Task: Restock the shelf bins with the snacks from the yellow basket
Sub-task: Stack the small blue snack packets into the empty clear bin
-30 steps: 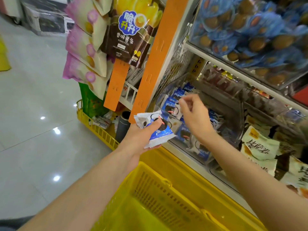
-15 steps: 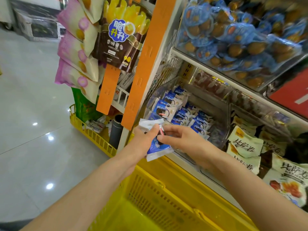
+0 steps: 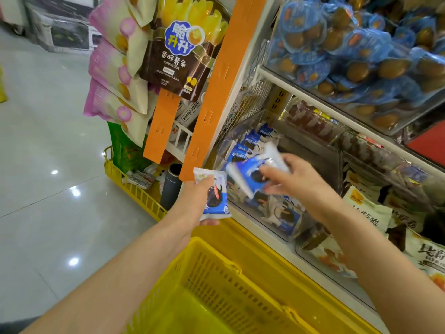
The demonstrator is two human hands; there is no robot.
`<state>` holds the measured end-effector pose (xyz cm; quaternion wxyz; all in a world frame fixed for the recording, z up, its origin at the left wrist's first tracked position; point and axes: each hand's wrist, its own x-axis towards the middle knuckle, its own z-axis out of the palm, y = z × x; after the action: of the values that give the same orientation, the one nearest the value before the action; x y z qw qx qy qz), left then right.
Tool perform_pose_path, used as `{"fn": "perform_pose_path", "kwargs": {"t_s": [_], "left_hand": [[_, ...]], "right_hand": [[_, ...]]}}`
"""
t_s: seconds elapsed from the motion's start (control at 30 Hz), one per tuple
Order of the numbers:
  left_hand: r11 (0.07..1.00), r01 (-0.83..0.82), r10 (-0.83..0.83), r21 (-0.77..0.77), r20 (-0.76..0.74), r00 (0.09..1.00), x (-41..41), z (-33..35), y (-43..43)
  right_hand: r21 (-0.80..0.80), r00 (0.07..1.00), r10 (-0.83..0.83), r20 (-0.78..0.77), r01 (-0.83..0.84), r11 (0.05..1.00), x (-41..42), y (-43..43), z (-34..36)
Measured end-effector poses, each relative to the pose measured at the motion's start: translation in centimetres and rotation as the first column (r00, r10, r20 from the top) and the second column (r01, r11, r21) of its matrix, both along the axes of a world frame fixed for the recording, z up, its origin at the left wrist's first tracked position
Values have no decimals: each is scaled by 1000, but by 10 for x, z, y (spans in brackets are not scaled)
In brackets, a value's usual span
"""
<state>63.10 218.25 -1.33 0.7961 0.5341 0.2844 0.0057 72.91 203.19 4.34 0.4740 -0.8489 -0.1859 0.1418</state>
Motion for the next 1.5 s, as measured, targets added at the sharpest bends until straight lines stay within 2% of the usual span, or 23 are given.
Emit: {"fn": "perform_pose_path", "kwargs": {"t_s": [0.07,0.13,0.2,0.33,0.53,0.6,0.67,0.73,0.8,0.87,0.93,1.03,1.1,1.13,1.2,1.27,1.33,1.43,1.5], "left_hand": [[998,-23,23,56,-1,1000,3,-4,2],[996,-25,25,90,-1,1000,4,-7,3],[995,-26,25,92,5,1000,5,-8,4],[995,-21,18,97,32,999,7,-9,4],[993,40,-50,115,85,995,7,-10,5],[990,38,-54,136,112,992,8,-13,5],[984,38,-63,174,139,988,9,-16,5],[950,49,-107,307,173,979,10,-17,4],[863,73,-200,500,207,958,12,-16,3],[767,74,-283,638,233,930,12,-12,0],[705,49,-331,708,268,905,13,-9,-5],[638,40,-388,769,276,879,19,-4,-12],[549,10,-431,836,274,860,28,-1,-13],[481,-38,-439,876,278,854,34,1,-12],[284,-148,-430,947,264,864,49,1,-8],[93,-190,-443,977,212,871,65,-5,-2],[-26,-178,-481,984,144,865,82,-17,4],[-111,-187,-522,976,103,847,95,-36,10],[-98,-233,-543,967,144,827,98,-42,14]], "right_hand": [[97,977,-201,76,194,976,19,1,0],[-25,938,-287,193,297,955,38,6,-7],[-144,926,-293,238,332,932,52,14,-17],[-187,956,-234,178,266,946,66,32,-35],[-309,969,-74,236,147,940,73,44,-49],[-305,950,-64,305,161,939,69,42,-46],[-208,889,-89,450,200,957,56,36,-41],[-122,841,-27,540,111,986,36,28,-35],[-234,821,194,537,-76,969,16,16,-28],[-398,782,413,466,-231,888,2,4,-22],[-462,773,484,411,-281,841,-5,-5,-18],[-461,792,450,414,-244,853,-7,-16,-15],[-445,811,401,426,-198,873,-1,-24,-12],[-424,825,337,453,-132,896,7,-28,-10],[-326,846,104,523,85,942,30,-36,-3],[-246,830,-122,543,297,923,62,-40,2],[-258,823,-202,530,384,887,95,-39,0],[-381,865,-198,461,394,836,136,-28,-14],[-387,854,-216,473,422,820,162,-20,-23]]}}
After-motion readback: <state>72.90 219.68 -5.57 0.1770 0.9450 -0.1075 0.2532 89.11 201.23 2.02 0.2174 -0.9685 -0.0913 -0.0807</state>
